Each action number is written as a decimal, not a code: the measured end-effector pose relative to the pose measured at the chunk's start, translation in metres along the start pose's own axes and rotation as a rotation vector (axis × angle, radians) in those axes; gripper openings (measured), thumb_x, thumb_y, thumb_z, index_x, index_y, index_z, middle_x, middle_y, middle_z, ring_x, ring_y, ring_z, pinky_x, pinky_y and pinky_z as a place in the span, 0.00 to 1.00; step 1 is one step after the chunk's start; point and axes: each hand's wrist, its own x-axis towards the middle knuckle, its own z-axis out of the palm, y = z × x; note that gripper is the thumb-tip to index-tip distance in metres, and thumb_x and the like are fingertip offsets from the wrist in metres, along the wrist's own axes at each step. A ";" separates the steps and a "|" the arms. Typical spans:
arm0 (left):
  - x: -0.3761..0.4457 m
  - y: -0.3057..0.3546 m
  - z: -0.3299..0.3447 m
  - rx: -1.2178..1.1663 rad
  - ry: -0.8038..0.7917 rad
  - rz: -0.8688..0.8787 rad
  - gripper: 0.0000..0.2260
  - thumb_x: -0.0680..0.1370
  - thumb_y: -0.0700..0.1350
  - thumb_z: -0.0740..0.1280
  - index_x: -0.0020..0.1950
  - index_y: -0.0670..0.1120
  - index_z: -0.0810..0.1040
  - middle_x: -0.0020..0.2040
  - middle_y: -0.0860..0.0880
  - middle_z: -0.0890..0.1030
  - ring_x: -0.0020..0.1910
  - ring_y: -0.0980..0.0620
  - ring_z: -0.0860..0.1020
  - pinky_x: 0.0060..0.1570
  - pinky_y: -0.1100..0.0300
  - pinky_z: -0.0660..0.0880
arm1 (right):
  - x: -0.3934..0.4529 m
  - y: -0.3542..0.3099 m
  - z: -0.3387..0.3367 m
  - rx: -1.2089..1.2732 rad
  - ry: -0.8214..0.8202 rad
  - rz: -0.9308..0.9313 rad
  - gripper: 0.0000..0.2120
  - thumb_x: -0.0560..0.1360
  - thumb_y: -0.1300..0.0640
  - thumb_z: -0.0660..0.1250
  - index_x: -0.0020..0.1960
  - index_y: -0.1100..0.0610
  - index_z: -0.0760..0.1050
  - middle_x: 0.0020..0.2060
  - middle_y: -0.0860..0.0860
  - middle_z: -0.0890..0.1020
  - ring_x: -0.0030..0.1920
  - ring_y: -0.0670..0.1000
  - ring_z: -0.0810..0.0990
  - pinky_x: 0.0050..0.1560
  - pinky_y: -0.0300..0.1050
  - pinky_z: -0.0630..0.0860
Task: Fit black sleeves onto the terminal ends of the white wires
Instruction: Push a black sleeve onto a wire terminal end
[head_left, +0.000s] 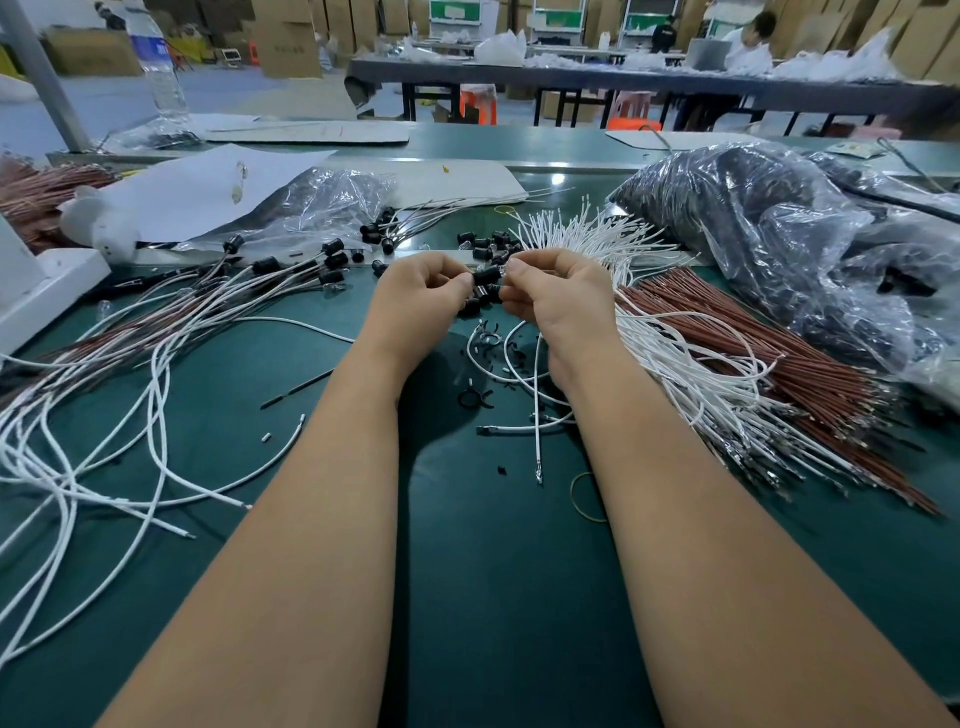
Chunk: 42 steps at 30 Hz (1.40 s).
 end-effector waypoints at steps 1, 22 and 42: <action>0.000 0.000 0.000 0.001 -0.005 0.002 0.06 0.78 0.41 0.65 0.46 0.40 0.80 0.34 0.47 0.75 0.23 0.62 0.66 0.26 0.73 0.64 | 0.000 0.000 0.000 -0.018 0.000 -0.003 0.05 0.74 0.65 0.70 0.42 0.58 0.78 0.34 0.53 0.81 0.30 0.45 0.79 0.35 0.37 0.77; 0.000 -0.001 -0.006 -0.187 -0.007 -0.014 0.07 0.74 0.44 0.72 0.37 0.46 0.81 0.24 0.56 0.76 0.21 0.62 0.68 0.25 0.72 0.64 | -0.002 0.004 -0.001 0.012 -0.068 0.032 0.05 0.77 0.65 0.67 0.42 0.60 0.78 0.32 0.53 0.79 0.29 0.45 0.78 0.34 0.38 0.77; -0.004 0.001 0.000 -0.286 0.003 -0.032 0.05 0.75 0.40 0.71 0.39 0.41 0.80 0.27 0.50 0.76 0.21 0.62 0.69 0.26 0.73 0.65 | -0.005 0.005 0.000 0.033 -0.135 0.037 0.07 0.79 0.63 0.64 0.42 0.60 0.74 0.33 0.55 0.79 0.31 0.50 0.76 0.35 0.41 0.76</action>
